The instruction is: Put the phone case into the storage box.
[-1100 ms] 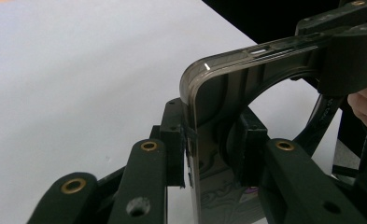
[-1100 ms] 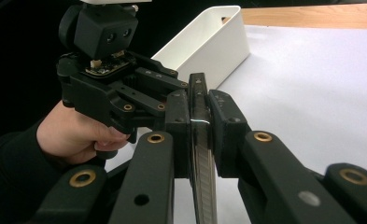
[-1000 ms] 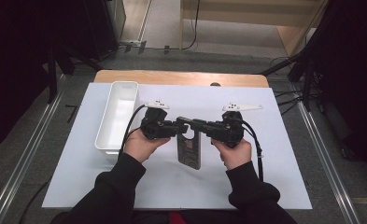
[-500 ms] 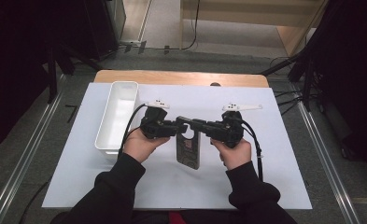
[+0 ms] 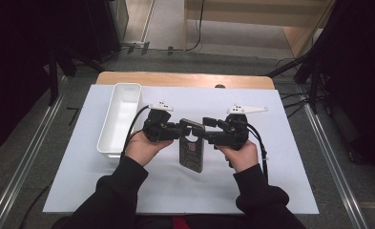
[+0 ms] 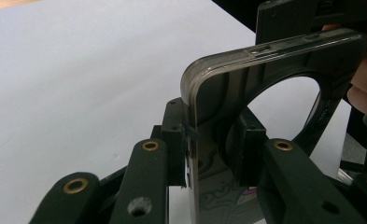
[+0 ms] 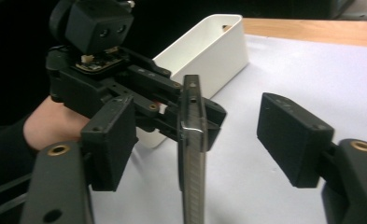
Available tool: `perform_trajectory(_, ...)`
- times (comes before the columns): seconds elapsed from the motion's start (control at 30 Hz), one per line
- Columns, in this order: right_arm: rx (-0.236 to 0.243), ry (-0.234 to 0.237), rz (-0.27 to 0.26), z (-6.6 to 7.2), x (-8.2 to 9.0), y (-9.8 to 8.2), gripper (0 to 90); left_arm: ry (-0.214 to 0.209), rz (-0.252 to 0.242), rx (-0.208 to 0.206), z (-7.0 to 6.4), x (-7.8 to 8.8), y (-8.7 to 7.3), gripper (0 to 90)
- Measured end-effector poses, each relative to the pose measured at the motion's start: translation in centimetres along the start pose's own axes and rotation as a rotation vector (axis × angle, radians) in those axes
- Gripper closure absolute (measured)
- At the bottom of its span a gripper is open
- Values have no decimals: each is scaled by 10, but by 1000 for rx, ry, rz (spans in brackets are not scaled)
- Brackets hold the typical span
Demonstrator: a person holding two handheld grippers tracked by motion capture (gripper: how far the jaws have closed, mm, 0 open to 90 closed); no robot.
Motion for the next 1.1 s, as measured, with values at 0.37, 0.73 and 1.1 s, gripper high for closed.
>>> perform_trajectory(0.37,45,-4,96,-1,4,-3,105,30,18,-14,-1,4,1,707)
perform_trajectory(0.73,122,-83,169,0,9,-10,101,41,35,-23,0,7,2,707)
perform_trajectory(1.1,92,-126,211,-11,13,-27,102,50,43,-23,2,15,3,707)
Point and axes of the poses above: each handheld gripper's, and its own axes: x roughly backward along the jaws, y roughly out of its top, z roughly to its left, the point moved 2 cm from there along -x, roughly forward along the jaws, and after that the axes turned 15 degrees about z, right-handed, at the moved point
